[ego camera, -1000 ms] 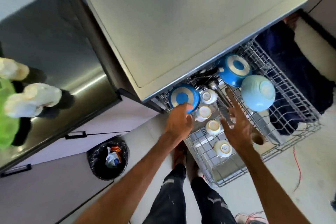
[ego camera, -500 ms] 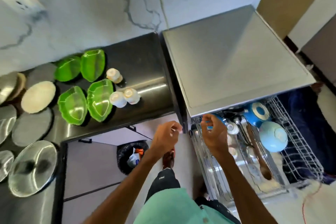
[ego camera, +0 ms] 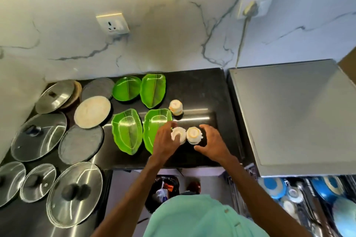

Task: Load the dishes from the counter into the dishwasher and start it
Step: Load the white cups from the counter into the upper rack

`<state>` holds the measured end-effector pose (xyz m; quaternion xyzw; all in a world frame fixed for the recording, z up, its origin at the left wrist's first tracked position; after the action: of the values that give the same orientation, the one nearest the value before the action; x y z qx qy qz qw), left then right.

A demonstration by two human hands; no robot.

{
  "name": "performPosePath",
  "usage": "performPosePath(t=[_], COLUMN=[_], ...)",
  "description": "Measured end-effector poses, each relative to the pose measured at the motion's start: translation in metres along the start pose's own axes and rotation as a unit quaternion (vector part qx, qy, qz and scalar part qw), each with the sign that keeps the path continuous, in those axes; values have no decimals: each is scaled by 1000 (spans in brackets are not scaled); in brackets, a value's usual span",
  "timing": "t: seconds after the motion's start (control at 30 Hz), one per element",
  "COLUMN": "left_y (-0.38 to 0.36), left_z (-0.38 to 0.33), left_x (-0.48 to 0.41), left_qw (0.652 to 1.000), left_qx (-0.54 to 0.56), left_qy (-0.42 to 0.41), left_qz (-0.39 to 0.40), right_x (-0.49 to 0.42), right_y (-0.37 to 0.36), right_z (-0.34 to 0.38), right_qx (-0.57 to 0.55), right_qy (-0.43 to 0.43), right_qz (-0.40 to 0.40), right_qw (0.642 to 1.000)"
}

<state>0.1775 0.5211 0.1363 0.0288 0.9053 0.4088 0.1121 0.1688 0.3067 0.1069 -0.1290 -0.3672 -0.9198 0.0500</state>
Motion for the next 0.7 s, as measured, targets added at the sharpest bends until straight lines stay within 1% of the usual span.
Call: performPosePath(t=[0.07, 0.17, 0.23, 0.3, 0.37, 0.43, 0.57, 0.7], left_y=[1, -7, -17, -25, -32, -36, -41, -48], left_z=[18, 30, 33, 30, 32, 38, 32, -23], left_x=[-5, -20, -27, -31, -34, -34, -33, -36], left_qw=[998, 981, 963, 944, 932, 932, 942, 943], left_qx=[-43, -97, -128, -171, -203, -211, -162, -103], left_qy=[-22, -29, -40, -71, -96, -110, -157, -187], left_qz=[39, 165, 234, 274, 284, 272, 248, 254], right_x=[-19, -35, -40, -42, -41, -36, -9, 26], right_y=[-19, -40, -50, -52, -49, -42, -17, 11], right_z=[9, 10, 5, 1, 0, -1, -9, -23], right_qx=[56, 131, 139, 133, 112, 75, -33, -102], right_qy=[-1, -24, -36, -41, -45, -48, -72, -93], right_qz=[23, 45, 39, 16, -10, -35, -118, -213], right_qw=[998, 990, 989, 990, 993, 995, 990, 967])
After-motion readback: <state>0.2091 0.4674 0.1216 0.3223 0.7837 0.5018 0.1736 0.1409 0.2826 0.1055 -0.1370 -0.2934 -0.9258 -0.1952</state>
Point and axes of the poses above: each hand's wrist, its own x-axis away from the middle knuckle, its own y-axis out of the back of the hand, z = x × y, the point moved 1 cm from there along -x, towards the middle knuckle, and after that the axes turned 12 degrees about -y, right-handed, at the moved point
